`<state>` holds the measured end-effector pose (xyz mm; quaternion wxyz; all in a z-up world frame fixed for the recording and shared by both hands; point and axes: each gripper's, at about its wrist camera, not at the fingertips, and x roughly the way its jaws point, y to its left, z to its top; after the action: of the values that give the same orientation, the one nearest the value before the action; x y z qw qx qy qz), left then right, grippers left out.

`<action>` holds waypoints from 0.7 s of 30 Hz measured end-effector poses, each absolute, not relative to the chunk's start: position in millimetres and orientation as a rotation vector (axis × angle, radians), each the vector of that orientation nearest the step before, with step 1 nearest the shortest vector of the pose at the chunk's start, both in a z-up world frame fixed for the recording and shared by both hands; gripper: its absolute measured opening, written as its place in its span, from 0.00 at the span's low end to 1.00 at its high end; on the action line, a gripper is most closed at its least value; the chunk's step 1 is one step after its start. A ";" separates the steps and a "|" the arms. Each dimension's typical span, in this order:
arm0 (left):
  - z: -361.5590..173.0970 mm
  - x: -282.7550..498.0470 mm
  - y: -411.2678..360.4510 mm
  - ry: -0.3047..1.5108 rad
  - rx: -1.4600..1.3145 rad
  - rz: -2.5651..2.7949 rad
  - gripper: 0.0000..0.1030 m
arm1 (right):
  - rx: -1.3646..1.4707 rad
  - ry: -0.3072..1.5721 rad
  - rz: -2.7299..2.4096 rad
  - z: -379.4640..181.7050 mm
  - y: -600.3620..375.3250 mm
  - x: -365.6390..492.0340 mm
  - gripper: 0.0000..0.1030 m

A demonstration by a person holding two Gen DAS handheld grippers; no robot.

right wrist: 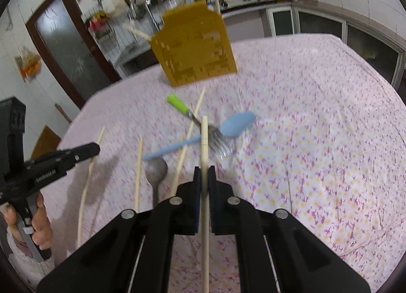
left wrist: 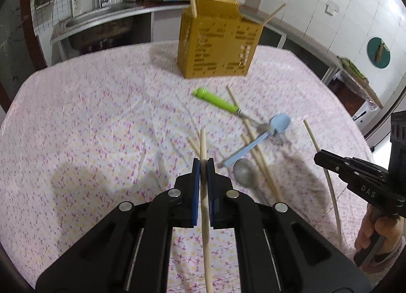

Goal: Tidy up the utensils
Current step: 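Lift both held chopsticks and carry them toward the yellow holder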

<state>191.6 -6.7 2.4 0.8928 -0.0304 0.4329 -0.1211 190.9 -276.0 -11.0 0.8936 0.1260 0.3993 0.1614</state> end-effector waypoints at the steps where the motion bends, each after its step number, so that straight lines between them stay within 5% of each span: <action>1: 8.2 189.2 -5.7 0.877 -0.069 -0.254 0.04 | 0.272 0.797 0.347 -6.2 -276.9 189.6 0.06; 21: 74.1 188.8 -3.4 0.642 -0.083 -0.303 0.04 | 0.303 0.507 0.345 51.0 -279.7 192.9 0.06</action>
<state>188.8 -3.4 74.1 0.9368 -0.0407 0.3142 -0.1482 192.9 -279.7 51.0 0.9421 0.1487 0.2484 0.1693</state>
